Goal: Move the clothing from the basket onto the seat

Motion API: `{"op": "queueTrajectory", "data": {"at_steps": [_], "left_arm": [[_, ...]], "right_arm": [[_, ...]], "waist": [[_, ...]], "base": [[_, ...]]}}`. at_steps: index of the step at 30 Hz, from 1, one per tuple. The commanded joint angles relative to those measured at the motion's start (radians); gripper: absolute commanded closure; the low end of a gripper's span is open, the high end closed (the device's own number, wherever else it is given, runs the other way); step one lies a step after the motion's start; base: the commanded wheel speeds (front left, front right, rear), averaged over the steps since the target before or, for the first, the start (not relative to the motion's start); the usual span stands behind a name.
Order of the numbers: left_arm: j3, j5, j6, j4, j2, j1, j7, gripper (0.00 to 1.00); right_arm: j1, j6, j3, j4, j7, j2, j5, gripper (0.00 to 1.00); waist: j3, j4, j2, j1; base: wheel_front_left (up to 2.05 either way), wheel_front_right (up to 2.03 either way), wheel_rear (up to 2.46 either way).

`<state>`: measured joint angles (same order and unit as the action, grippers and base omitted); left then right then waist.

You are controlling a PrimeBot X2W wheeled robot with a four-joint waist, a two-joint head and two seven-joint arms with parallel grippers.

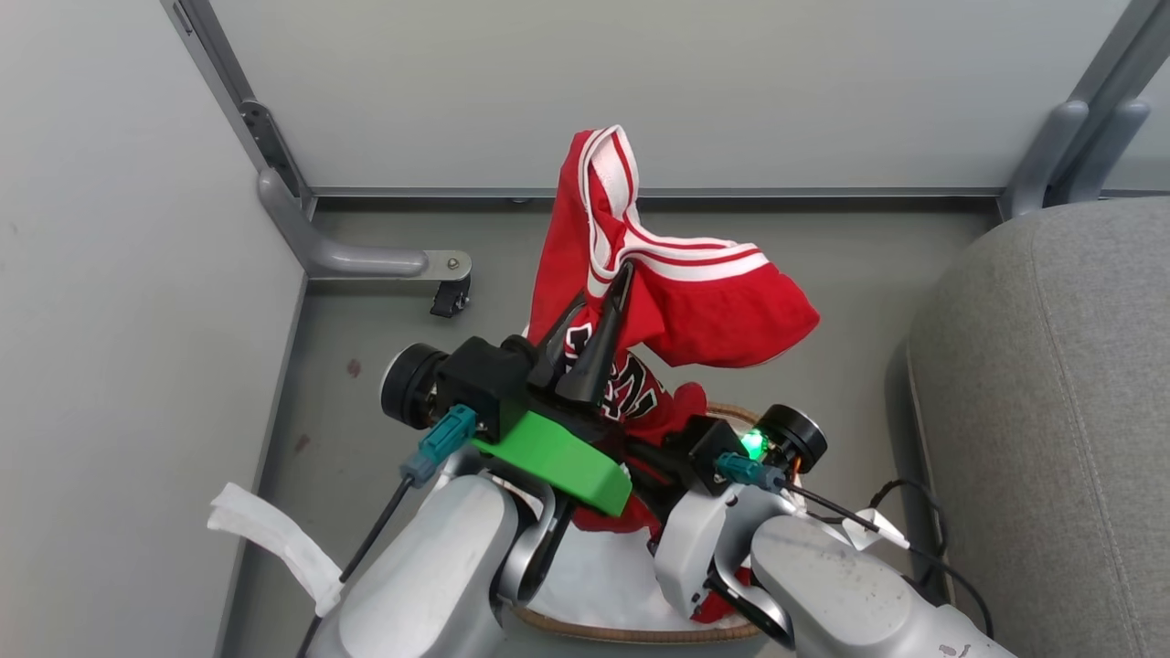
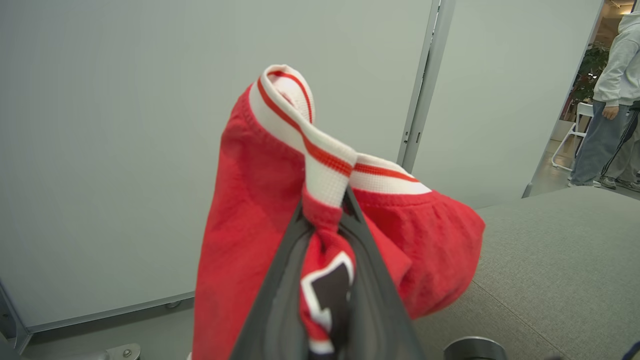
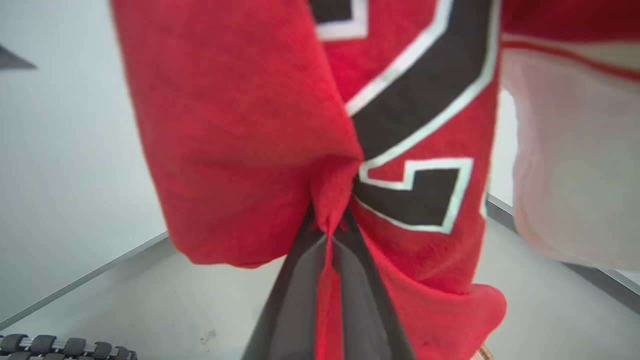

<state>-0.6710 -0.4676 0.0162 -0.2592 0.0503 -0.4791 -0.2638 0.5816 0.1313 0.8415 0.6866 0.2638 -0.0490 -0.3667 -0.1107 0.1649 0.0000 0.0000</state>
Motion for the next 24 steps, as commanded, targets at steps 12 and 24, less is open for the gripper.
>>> {"op": "queueTrajectory", "data": {"at_steps": [12,24], "left_arm": [[0.047,0.030,-0.009,-0.024,0.002,0.009,-0.001,0.91],[0.171,0.113,-0.005,-0.089,0.002,0.051,-0.001,0.00]], "right_arm": [[-0.060,-0.001,-0.066,-0.064,0.001,-0.004,0.026,1.00],[-0.193,-0.001,-0.255,-0.268,0.002,-0.004,0.093,1.00]], "waist": [[-0.003,-0.029,0.0000,0.0000],[-0.012,-0.138,0.0000,0.0000]], "base": [[0.00,0.00,0.00],[0.00,0.00,0.00]]}}
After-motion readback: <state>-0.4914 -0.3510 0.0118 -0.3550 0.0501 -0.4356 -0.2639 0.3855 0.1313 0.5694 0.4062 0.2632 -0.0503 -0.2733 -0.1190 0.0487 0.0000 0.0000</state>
